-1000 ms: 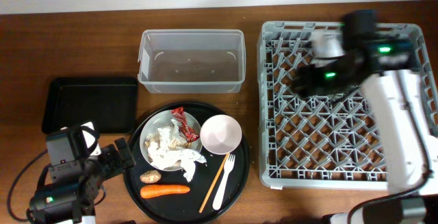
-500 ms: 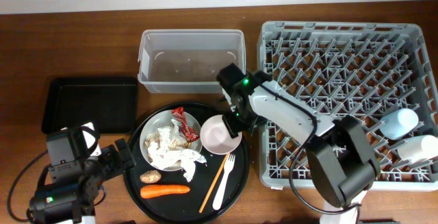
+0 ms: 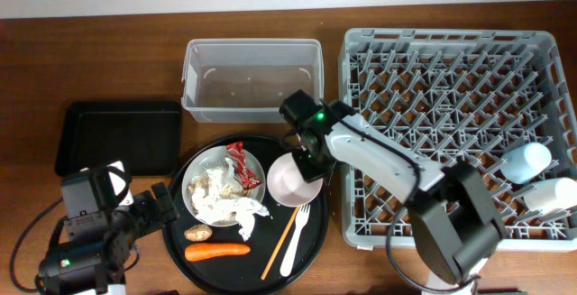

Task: Sort waste into correct bins and load items into the dishwasher rack

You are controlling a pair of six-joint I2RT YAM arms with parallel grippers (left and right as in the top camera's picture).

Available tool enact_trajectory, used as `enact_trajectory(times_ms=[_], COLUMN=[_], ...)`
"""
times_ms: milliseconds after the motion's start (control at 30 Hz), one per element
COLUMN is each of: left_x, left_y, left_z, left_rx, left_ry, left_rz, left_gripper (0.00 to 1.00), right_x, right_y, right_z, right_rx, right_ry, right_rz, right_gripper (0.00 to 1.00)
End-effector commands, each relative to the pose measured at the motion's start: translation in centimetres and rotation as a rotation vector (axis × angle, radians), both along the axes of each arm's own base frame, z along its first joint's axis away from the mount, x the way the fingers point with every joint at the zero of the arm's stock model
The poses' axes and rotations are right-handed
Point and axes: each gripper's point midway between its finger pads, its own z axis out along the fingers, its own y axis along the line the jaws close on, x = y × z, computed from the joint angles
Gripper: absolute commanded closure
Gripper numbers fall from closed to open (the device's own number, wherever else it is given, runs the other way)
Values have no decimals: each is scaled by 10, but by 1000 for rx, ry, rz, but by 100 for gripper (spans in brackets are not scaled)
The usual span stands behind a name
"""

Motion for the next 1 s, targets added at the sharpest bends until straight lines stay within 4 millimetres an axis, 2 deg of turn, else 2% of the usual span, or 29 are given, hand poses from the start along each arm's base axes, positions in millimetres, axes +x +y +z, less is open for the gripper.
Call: enact_trajectory(times_ms=[0, 33, 67, 100, 133, 200, 333, 367, 433, 500, 567, 733, 833, 967], left_x=[2, 2, 2, 2, 2, 2, 2, 2, 2, 2, 2, 2, 2, 2], left_y=[3, 3, 3, 3, 3, 3, 3, 3, 3, 3, 3, 3, 3, 3], left_z=[7, 7, 7, 7, 7, 7, 7, 7, 7, 7, 7, 7, 7, 7], left_rx=[6, 6, 6, 6, 6, 6, 6, 6, 6, 6, 6, 6, 6, 6], left_ry=[-19, -19, -19, -19, -19, -19, -19, -19, -19, -19, -19, -19, -19, -19], left_rz=[17, 17, 17, 17, 17, 17, 17, 17, 17, 17, 17, 17, 17, 17], left_gripper=[1, 1, 1, 1, 1, 1, 1, 1, 1, 1, 1, 1, 1, 1], right_x=[43, 57, 66, 78, 87, 95, 99, 98, 90, 88, 96, 132, 139, 152], right_y=[-24, -48, -68, -103, -147, -216, -324, -341, -393, -429, -451, -461, -460, -441], right_z=[88, 119, 139, 167, 195, 229, 263, 267, 265, 248, 222, 151, 127, 110], right_rx=[-49, -102, -153, -247, -381, -573, -715, -723, -804, -897, -929, -981, -966, -933], right_ry=[-281, -383, -456, -568, -683, -807, -944, -961, -948, -890, -847, -735, -697, -679], right_rz=[-64, -117, -154, -232, -338, -526, -879, -934, -1046, -1093, -1120, -1026, -1000, -942], right_gripper=[96, 96, 96, 96, 96, 96, 96, 96, 96, 96, 96, 96, 96, 96])
